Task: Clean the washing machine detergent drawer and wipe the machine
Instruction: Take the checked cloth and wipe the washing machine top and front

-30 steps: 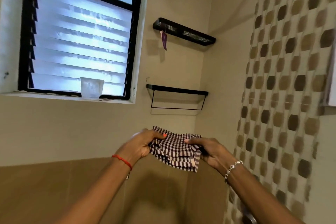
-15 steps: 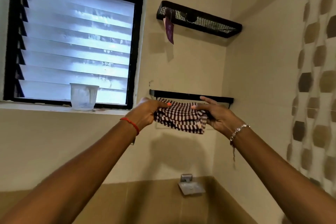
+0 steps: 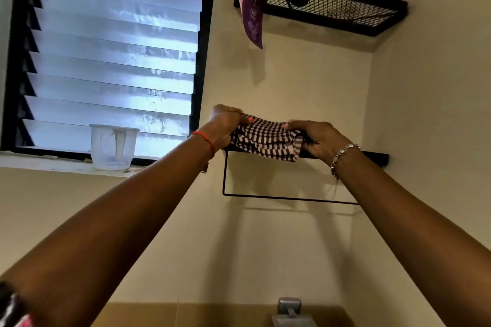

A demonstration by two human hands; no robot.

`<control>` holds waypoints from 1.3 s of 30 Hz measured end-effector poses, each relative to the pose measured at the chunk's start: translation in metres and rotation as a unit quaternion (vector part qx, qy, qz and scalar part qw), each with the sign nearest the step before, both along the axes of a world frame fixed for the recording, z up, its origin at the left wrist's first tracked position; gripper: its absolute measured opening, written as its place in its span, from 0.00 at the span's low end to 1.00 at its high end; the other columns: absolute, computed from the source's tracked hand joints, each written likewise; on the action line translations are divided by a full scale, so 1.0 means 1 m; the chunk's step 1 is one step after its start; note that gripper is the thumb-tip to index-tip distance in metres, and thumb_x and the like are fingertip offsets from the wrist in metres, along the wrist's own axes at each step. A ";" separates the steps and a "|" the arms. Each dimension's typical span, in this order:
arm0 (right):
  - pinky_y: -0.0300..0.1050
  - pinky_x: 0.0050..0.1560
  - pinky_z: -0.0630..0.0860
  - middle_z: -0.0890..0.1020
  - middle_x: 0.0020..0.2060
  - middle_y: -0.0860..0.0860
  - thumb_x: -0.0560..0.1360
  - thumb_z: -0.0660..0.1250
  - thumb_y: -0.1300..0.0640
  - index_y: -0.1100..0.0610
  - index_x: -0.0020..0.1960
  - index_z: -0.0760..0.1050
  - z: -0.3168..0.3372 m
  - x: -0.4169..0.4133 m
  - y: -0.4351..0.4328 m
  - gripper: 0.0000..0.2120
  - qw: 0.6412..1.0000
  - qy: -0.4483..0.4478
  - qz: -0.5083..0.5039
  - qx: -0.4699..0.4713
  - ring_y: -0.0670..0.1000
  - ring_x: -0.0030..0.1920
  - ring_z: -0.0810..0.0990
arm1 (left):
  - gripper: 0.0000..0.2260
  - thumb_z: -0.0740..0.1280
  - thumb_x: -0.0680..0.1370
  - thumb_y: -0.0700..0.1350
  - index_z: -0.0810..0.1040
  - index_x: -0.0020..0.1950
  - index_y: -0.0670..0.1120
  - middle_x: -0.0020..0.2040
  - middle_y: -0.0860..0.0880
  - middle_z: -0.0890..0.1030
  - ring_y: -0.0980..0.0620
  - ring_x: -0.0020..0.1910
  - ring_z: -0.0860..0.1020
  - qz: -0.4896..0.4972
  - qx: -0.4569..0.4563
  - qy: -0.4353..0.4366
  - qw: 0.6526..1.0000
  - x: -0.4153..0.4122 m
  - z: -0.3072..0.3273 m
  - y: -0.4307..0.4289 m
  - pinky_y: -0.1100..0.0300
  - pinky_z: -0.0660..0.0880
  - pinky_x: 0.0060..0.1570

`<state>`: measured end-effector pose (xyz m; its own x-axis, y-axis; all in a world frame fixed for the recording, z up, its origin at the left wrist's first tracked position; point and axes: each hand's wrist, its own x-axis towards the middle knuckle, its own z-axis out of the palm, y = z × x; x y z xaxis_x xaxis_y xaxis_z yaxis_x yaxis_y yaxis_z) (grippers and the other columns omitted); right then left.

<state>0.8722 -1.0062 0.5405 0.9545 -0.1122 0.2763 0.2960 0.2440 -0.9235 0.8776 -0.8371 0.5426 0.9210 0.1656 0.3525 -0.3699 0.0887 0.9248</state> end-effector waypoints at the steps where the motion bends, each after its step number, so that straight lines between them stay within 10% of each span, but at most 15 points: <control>1: 0.43 0.27 0.79 0.80 0.41 0.61 0.67 0.69 0.75 0.68 0.40 0.76 0.002 0.011 -0.001 0.05 1.000 -0.005 -0.005 -0.002 0.55 0.37 0.80 | 0.16 0.73 0.69 0.35 0.79 0.56 0.40 0.57 0.42 0.80 0.46 0.57 0.78 0.011 0.006 -0.003 1.000 0.012 0.002 -0.001 0.52 0.75 0.60; 12: 0.44 0.31 0.80 0.80 0.34 0.61 0.62 0.74 0.73 0.69 0.36 0.75 0.010 0.086 -0.005 0.09 0.986 -0.048 -0.084 -0.133 0.52 0.26 0.80 | 0.18 0.73 0.70 0.39 0.76 0.59 0.36 0.56 0.40 0.79 0.45 0.57 0.77 0.072 0.165 0.011 0.984 0.076 0.006 0.001 0.52 0.76 0.58; 16: 0.51 0.45 0.80 0.79 0.42 0.63 0.63 0.75 0.70 0.70 0.48 0.74 0.012 0.100 -0.007 0.17 0.956 -0.020 -0.120 -0.267 0.59 0.43 0.81 | 0.17 0.70 0.73 0.37 0.74 0.59 0.33 0.53 0.38 0.78 0.44 0.47 0.79 0.088 0.265 0.016 0.960 0.086 0.003 0.002 0.62 0.77 0.42; 20: 0.42 0.36 0.69 0.79 0.37 0.61 0.68 0.72 0.64 0.74 0.49 0.76 0.009 0.101 -0.009 0.15 0.885 -0.085 -0.154 -0.432 0.55 0.36 0.75 | 0.12 0.63 0.74 0.34 0.74 0.55 0.28 0.38 0.40 0.72 0.52 0.30 0.66 0.161 0.386 -0.051 0.907 0.080 -0.001 -0.001 0.68 0.63 0.20; 24: 0.45 0.43 0.70 0.81 0.49 0.66 0.74 0.67 0.61 0.74 0.54 0.76 0.009 0.099 -0.009 0.16 0.840 -0.094 -0.136 -0.518 0.59 0.48 0.78 | 0.15 0.61 0.78 0.42 0.68 0.31 0.41 0.31 0.47 0.67 0.53 0.29 0.64 0.139 0.454 -0.049 0.879 0.072 -0.003 0.004 0.65 0.60 0.25; 27: 0.42 0.35 0.64 0.77 0.35 0.59 0.74 0.67 0.59 0.69 0.49 0.77 0.009 0.091 -0.010 0.12 0.819 -0.057 -0.122 -0.557 0.52 0.36 0.69 | 0.20 0.54 0.82 0.48 0.66 0.33 0.38 0.32 0.48 0.65 0.52 0.31 0.63 0.083 0.481 -0.044 0.871 0.066 -0.008 0.012 0.60 0.62 0.34; 31: 0.42 0.42 0.64 0.80 0.51 0.65 0.74 0.68 0.57 0.74 0.54 0.76 0.011 0.093 -0.017 0.19 0.809 -0.046 -0.120 -0.573 0.54 0.45 0.73 | 0.23 0.49 0.83 0.52 0.59 0.29 0.46 0.28 0.49 0.62 0.53 0.27 0.60 0.049 0.461 -0.075 0.883 0.063 -0.018 0.015 0.63 0.64 0.35; 36: 0.45 0.40 0.69 0.80 0.47 0.69 0.76 0.67 0.54 0.76 0.48 0.76 0.003 0.077 -0.010 0.22 0.853 -0.166 -0.170 -0.465 0.59 0.44 0.80 | 0.17 0.50 0.82 0.55 0.74 0.47 0.48 0.48 0.49 0.77 0.55 0.48 0.74 0.065 0.438 -0.142 0.885 0.049 -0.036 0.035 0.58 0.64 0.58; 39: 0.41 0.41 0.71 0.82 0.48 0.65 0.76 0.65 0.54 0.72 0.49 0.79 -0.004 0.060 -0.004 0.18 0.863 -0.244 -0.205 -0.393 0.60 0.49 0.80 | 0.20 0.54 0.82 0.52 0.69 0.70 0.44 0.74 0.47 0.65 0.53 0.75 0.57 0.112 0.449 -0.190 0.866 0.035 -0.051 0.047 0.49 0.49 0.73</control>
